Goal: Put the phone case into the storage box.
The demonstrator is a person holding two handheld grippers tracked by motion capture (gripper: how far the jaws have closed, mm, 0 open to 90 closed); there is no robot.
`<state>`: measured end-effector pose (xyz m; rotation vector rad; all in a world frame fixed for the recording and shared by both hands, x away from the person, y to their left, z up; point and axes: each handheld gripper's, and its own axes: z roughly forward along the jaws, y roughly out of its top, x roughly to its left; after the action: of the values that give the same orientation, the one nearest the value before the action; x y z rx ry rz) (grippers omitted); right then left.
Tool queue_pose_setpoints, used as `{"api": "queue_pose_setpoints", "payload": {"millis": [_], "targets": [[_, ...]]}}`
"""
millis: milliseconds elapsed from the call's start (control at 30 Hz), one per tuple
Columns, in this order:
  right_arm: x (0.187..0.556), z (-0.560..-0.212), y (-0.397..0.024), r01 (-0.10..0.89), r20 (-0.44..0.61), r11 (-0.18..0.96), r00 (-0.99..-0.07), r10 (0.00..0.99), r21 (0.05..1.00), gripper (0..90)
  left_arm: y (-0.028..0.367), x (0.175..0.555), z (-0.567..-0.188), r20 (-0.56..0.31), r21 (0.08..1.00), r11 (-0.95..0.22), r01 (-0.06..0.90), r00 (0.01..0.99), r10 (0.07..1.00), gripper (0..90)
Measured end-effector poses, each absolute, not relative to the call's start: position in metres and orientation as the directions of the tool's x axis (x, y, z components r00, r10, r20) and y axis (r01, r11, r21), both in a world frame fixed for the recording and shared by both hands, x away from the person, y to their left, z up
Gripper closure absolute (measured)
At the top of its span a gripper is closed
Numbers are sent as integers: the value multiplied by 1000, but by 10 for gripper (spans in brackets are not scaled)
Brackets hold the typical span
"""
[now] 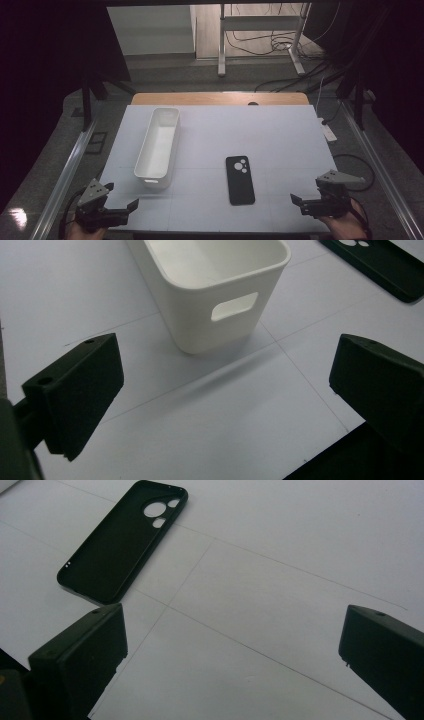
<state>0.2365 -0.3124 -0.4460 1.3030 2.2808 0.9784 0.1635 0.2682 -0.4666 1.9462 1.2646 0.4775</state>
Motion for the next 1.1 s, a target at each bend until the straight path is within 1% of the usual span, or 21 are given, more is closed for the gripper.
{"api": "queue_pose_setpoints", "payload": {"millis": [567, 933, 1100], "targets": [[237, -447, -311, 618, 33, 367, -537, 843, 695, 0, 267, 165, -467, -90, 756, -232, 612, 448, 889, 20], [239, -447, -306, 627, 29, 399, -558, 829, 669, 0, 267, 164, -467, -82, 755, -240, 611, 450, 889, 20], [242, -447, -305, 621, 24, 394, -554, 832, 678, 0, 266, 165, -467, -79, 754, -242, 611, 450, 890, 20]]}}
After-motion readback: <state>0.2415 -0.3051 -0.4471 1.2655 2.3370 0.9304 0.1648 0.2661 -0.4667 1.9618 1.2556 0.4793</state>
